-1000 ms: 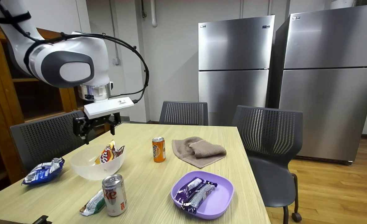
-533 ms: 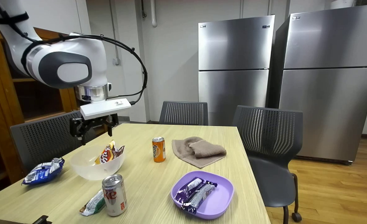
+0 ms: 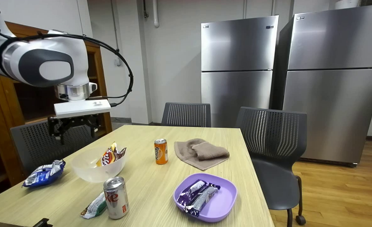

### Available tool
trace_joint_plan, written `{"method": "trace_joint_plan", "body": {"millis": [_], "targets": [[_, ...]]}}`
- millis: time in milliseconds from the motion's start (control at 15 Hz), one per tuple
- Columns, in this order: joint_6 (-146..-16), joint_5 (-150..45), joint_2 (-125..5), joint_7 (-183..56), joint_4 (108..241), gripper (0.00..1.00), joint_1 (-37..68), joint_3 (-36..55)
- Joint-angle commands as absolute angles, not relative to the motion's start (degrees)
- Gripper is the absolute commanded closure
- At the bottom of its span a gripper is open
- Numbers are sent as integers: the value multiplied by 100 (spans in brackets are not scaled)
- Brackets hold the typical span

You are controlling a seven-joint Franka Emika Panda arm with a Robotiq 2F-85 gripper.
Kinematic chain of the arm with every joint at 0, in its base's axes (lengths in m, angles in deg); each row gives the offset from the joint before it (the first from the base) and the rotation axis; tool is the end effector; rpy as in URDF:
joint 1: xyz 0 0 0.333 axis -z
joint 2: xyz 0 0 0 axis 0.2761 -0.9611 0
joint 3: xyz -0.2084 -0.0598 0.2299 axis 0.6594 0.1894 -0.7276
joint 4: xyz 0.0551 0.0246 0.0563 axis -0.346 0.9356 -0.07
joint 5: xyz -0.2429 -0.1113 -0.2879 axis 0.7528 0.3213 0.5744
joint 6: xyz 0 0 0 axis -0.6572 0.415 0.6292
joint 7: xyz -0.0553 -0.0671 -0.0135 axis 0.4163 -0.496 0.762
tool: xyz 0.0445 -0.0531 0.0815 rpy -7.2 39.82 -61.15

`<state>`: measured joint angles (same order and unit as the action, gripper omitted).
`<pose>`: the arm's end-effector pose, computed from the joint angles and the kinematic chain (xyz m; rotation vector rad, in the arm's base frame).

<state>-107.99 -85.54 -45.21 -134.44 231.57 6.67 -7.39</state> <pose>0.4234 0.1497 0.2554 -2.5694 -1.5170 -0.3611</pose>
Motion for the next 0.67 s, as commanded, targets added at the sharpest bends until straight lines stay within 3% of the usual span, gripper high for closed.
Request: {"method": "trace_joint_plan", "body": {"millis": [0,600], "targets": [[-10748,-8274,-4299,-12541,23188,0,436,-863],[-10865,-7791,-4985,-10731,22470,0,21,-1189]]}}
